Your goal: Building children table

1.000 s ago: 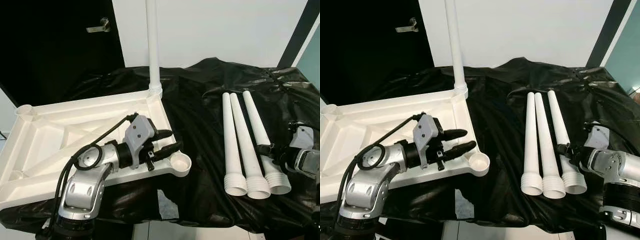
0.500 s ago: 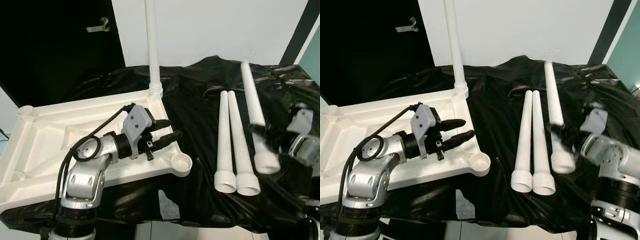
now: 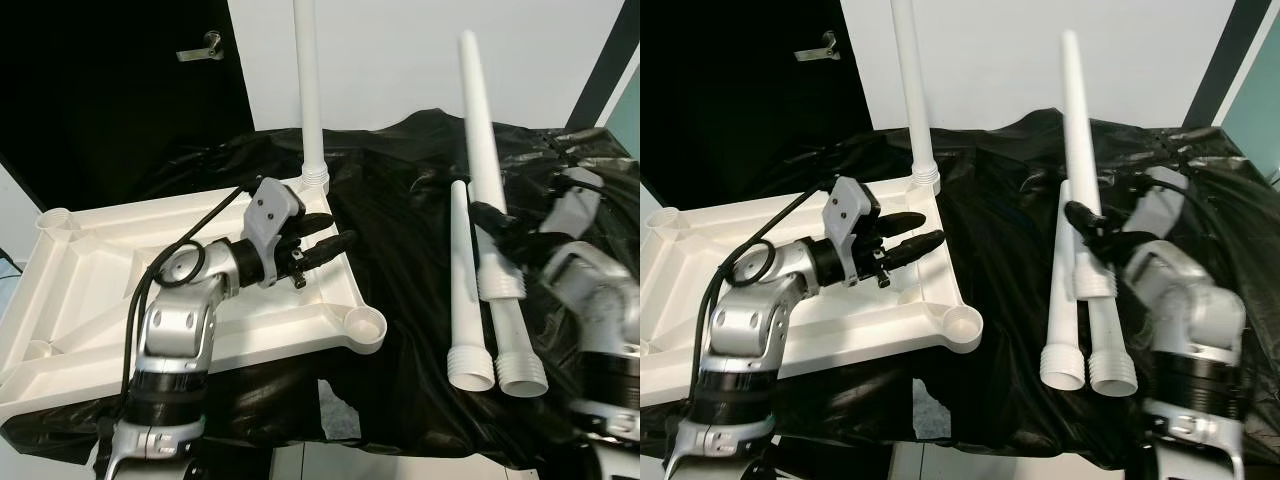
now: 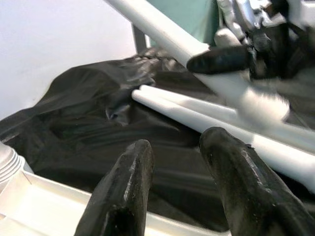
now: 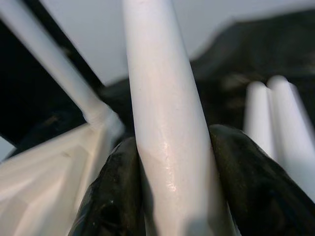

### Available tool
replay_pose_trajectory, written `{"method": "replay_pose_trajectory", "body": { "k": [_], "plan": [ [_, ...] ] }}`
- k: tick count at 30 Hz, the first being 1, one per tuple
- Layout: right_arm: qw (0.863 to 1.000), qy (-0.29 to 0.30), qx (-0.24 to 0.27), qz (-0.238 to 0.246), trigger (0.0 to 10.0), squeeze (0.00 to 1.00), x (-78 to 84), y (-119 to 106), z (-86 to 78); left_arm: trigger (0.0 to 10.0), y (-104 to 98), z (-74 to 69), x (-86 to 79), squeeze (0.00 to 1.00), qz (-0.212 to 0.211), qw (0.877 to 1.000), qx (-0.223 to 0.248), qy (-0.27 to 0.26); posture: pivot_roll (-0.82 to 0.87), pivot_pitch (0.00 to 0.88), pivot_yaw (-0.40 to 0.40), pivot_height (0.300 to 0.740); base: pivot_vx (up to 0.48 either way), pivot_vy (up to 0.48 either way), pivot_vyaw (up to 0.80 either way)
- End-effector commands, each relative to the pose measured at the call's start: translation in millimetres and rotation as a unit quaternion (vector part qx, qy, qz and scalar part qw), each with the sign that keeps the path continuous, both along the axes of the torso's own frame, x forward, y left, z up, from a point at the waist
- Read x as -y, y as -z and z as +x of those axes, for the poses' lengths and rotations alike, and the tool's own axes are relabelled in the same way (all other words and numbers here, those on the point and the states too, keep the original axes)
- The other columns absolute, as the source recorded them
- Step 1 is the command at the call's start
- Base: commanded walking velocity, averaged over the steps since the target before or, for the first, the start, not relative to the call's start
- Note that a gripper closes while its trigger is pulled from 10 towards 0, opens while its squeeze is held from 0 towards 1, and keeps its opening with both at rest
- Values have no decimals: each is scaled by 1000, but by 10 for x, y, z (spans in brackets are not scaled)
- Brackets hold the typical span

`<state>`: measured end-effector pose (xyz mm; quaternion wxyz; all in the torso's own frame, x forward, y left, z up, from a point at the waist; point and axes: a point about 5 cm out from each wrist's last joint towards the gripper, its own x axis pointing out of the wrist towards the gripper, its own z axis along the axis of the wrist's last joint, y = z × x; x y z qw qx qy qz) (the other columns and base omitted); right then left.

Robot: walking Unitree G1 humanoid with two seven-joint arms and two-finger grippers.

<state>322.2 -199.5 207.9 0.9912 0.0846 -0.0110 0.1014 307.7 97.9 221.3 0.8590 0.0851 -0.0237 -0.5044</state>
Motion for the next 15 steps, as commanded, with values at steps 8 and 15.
{"method": "replay_pose_trajectory", "body": {
  "k": [8, 15],
  "plan": [
    [993, -39, 102, -38, 10000, 0, -330, -142, -18, 10000, -23, 205, -124, 1000, -89, 985, -41, -145, -34, 0, 27, 740, 0, 0, 0],
    [980, -95, 163, -65, 10000, 0, -583, -184, -108, 10000, -150, 237, -114, 1000, -145, 981, -50, -117, -39, 0, 17, 740, 0, 0, 0]
  ]
}}
